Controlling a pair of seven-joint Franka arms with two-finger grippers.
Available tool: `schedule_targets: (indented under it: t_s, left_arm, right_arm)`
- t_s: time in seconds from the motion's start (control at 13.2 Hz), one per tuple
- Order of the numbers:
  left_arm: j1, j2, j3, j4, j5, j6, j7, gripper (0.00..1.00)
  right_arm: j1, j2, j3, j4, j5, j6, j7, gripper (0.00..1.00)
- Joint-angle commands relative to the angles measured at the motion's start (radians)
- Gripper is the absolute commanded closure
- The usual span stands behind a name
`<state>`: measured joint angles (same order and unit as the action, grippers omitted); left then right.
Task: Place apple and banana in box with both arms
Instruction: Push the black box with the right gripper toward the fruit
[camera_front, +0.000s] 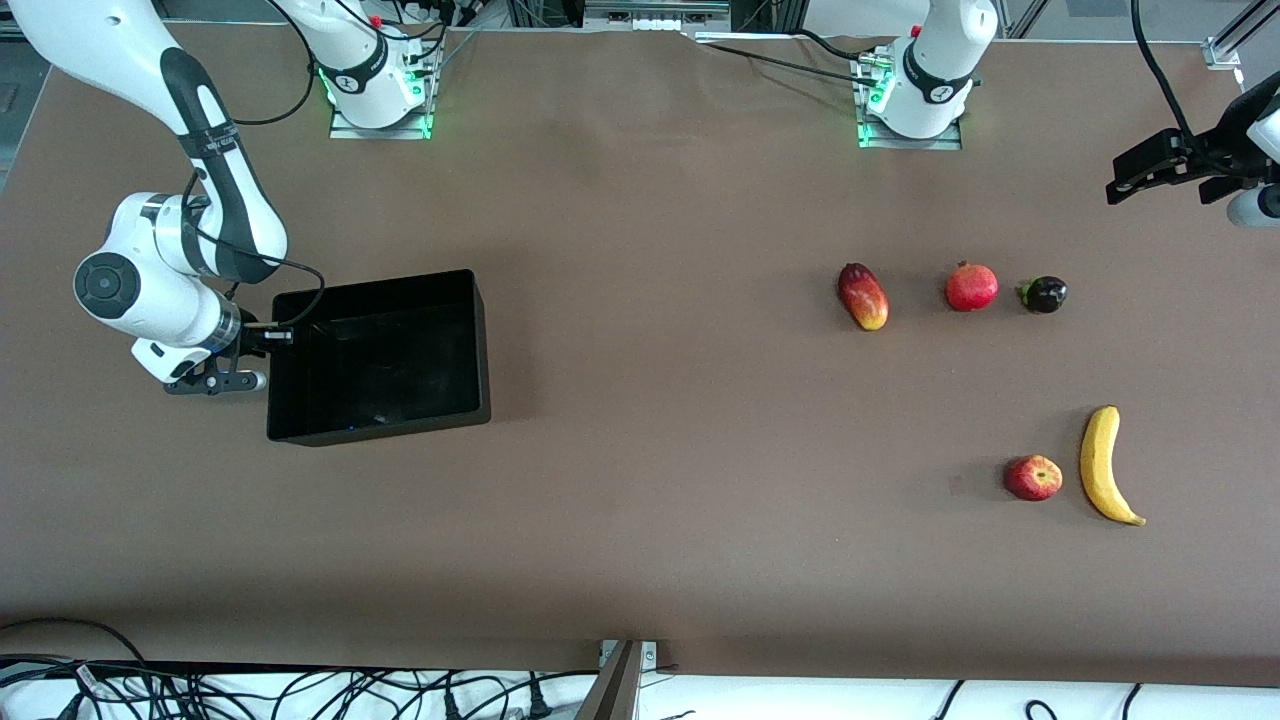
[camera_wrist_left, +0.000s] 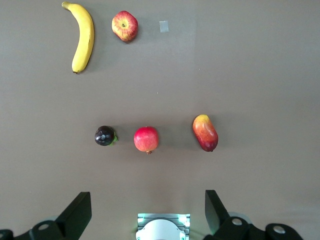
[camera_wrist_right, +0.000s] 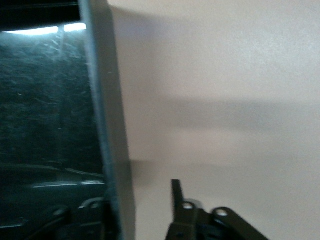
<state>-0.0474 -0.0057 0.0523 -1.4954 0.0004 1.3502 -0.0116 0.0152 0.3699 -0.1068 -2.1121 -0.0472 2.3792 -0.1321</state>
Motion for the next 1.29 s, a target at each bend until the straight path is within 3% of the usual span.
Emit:
schedule_targets:
  t_s: [0.0, 0.3, 0.38, 0.61, 0.76, 0.99, 1.22]
  left_arm:
    - [0.006, -0.005, -0.008, 0.0, 0.0, 0.0, -0.007, 0.0]
    - [0.006, -0.007, -0.006, 0.0, -0.008, 0.0, -0.005, 0.0]
    - [0.006, -0.007, -0.006, 0.0, -0.007, 0.0, -0.005, 0.0]
    - [0.006, -0.005, -0.008, 0.0, -0.005, 0.0, -0.005, 0.0]
    - [0.006, -0.004, -0.008, 0.0, -0.005, 0.0, -0.005, 0.0]
    - [0.003, 0.009, -0.008, 0.0, -0.005, 0.009, -0.005, 0.0]
    - [0.004, 0.096, -0.008, 0.0, -0.004, 0.094, -0.007, 0.0]
  right_arm:
    - [-0.006, -0.028, 0.022, 0.018, 0.026, -0.026, -0.024, 1.0]
    - [0.027, -0.032, 0.145, 0.217, 0.036, -0.217, -0.018, 1.0]
    - [0.072, -0.022, 0.15, 0.278, 0.041, -0.262, -0.012, 1.0]
    - [0.228, 0.044, 0.148, 0.441, 0.165, -0.337, 0.008, 1.0]
    - [0.297, 0.11, 0.151, 0.509, 0.231, -0.342, 0.113, 1.0]
    - [0.486, 0.228, 0.15, 0.619, 0.233, -0.31, 0.39, 1.0]
    - [0.609, 0.343, 0.148, 0.711, 0.231, -0.209, 0.584, 1.0]
